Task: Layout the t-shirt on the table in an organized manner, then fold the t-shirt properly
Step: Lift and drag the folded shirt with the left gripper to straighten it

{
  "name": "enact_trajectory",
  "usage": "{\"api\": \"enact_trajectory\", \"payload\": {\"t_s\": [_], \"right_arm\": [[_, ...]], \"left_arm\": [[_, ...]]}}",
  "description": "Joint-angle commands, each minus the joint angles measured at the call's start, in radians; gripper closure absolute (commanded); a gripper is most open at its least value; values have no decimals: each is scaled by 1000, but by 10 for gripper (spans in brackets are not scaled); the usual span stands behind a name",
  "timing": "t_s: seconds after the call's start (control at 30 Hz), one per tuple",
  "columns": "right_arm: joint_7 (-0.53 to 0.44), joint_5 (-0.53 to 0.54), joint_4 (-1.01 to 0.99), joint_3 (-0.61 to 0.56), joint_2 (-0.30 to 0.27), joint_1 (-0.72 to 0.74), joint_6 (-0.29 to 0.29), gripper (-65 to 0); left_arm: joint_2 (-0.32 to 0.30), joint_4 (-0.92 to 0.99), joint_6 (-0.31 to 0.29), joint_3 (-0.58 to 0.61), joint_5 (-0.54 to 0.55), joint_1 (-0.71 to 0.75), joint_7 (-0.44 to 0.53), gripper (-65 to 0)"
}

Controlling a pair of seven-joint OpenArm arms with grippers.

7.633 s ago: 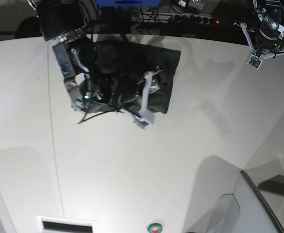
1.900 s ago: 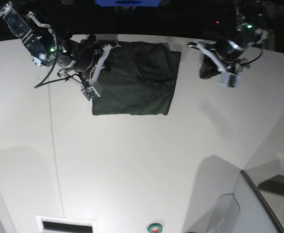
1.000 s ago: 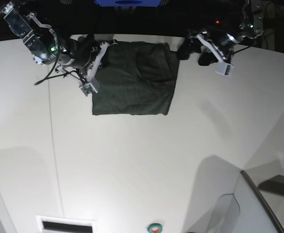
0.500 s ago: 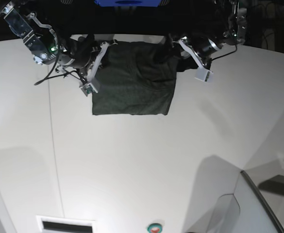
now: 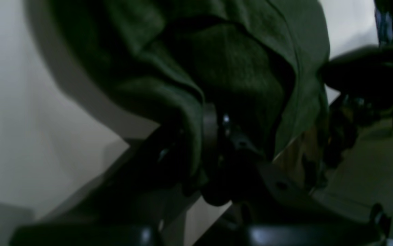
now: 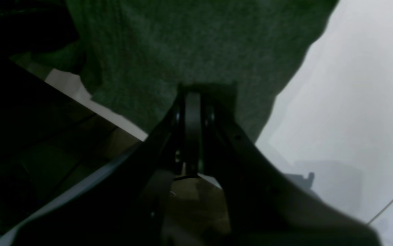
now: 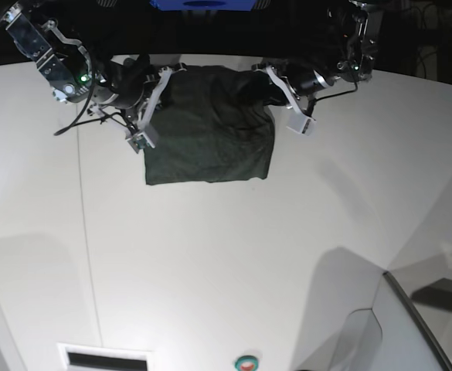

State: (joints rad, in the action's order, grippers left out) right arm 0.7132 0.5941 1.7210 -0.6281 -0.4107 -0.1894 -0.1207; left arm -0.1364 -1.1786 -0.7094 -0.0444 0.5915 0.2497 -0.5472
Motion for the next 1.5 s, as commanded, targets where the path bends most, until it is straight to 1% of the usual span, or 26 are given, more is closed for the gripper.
{"api": "enact_trajectory", "payload": {"t_s": [0.0,0.1,0.2,0.23,0.3,0.37,0.47,0.53,0.6,0.67,0.73,0.8,0.87,0.93,1.07,1.13,1.27,1.37,1.47], "right_arm": [[-14,3,15,4,-6,8,0,-8],[-16,7,18,6,-18,8,-4,-8],[-17,8,46,6,-20,-6,-4,-8],[-27,7,64,7,-18,-14,-4,-8],[-74,11,106,23,-23,-38,-4,-8],[-125,11,155,92,-20,-94,2,-8],[-177,11,190,195,-17,-150,2,-8],[-188,11,188,271,-9,-177,-4,-8],[-182,11,188,368,20,-210,-4,-8],[-182,11,188,452,46,-243,0,-8],[-182,10,188,514,57,-258,2,-8],[-182,10,188,540,59,-267,2,-8],[-182,11,188,555,59,-278,2,-8],[-182,11,188,571,59,-285,2,-8],[-182,11,188,580,60,-301,2,-8],[-182,11,188,580,60,-301,2,-8],[-185,11,188,580,62,-313,0,-8],[-183,11,188,580,63,-315,-3,-8],[-188,11,188,581,63,-324,-4,-8]], "left_arm": [[-18,-25,11,1,-25,0,-29,0],[-67,-83,11,44,-25,-10,-46,0],[-128,-131,14,105,-25,-51,-119,0],[-151,-142,46,125,-25,-63,-135,0],[-187,-159,90,159,-25,-86,-138,0],[-233,-165,115,208,-25,-115,-138,0],[-274,-154,115,286,-25,-177,-139,0],[-294,-154,121,351,-25,-223,-139,0],[-323,-154,127,441,-31,-289,-139,0],[-337,-154,127,536,-84,-355,-139,0],[-334,-152,127,647,-178,-416,-139,0],[-325,-152,127,739,-278,-461,-139,0],[-297,-152,126,805,-384,-502,-139,0],[-273,-136,122,838,-488,-528,-139,0],[-190,-51,121,885,-692,-580,-135,0],[-151,4,101,918,-781,-608,-132,0],[-91,62,12,937,-881,-646,-115,0],[-72,70,11,935,-927,-654,-61,0],[-41,70,11,943,-957,-654,-55,0]]}}
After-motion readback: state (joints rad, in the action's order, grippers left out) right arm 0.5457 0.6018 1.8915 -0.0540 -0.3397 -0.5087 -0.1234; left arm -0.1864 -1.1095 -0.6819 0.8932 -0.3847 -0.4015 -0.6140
